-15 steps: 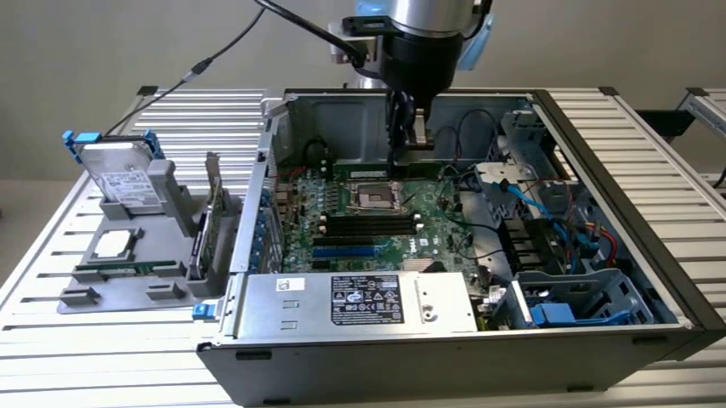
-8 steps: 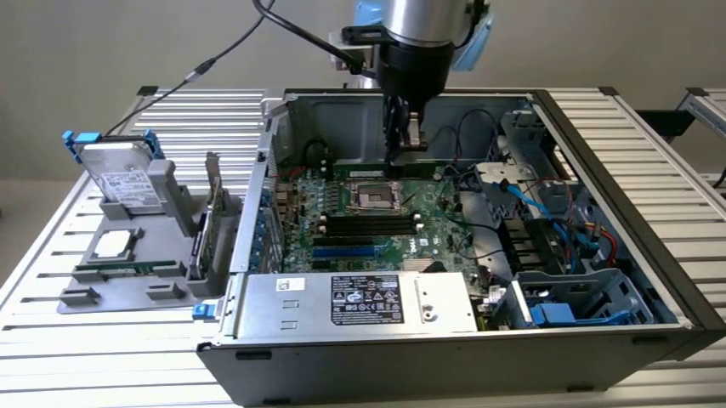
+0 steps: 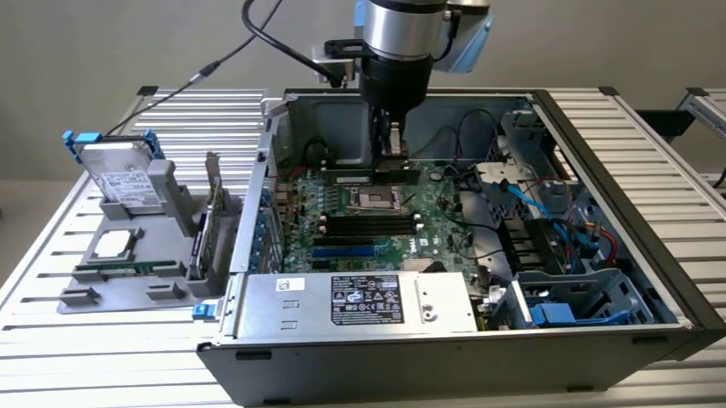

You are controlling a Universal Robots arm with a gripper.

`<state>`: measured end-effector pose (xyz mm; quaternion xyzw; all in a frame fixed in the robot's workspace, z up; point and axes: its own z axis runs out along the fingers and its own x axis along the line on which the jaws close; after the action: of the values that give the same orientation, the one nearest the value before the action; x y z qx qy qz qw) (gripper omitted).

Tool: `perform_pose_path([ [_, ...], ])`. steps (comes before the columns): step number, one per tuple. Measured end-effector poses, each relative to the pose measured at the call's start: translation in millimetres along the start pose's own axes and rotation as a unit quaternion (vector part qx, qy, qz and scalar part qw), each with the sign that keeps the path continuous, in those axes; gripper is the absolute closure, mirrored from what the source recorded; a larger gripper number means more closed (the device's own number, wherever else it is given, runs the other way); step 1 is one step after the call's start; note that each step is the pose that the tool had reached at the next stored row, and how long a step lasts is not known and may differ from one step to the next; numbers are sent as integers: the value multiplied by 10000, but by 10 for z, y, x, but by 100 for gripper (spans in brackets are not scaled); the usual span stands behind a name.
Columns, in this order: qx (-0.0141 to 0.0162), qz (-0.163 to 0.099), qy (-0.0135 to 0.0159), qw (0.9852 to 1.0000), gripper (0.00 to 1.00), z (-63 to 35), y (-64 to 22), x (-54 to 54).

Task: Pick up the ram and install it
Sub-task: 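Pick up the ram and move it above insertion slot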

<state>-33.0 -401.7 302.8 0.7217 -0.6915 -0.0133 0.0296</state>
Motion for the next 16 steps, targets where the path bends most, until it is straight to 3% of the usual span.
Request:
perform_pose_path([
  [16, 1, 1, -6, 10000, 86, 288, -65, -23],
])
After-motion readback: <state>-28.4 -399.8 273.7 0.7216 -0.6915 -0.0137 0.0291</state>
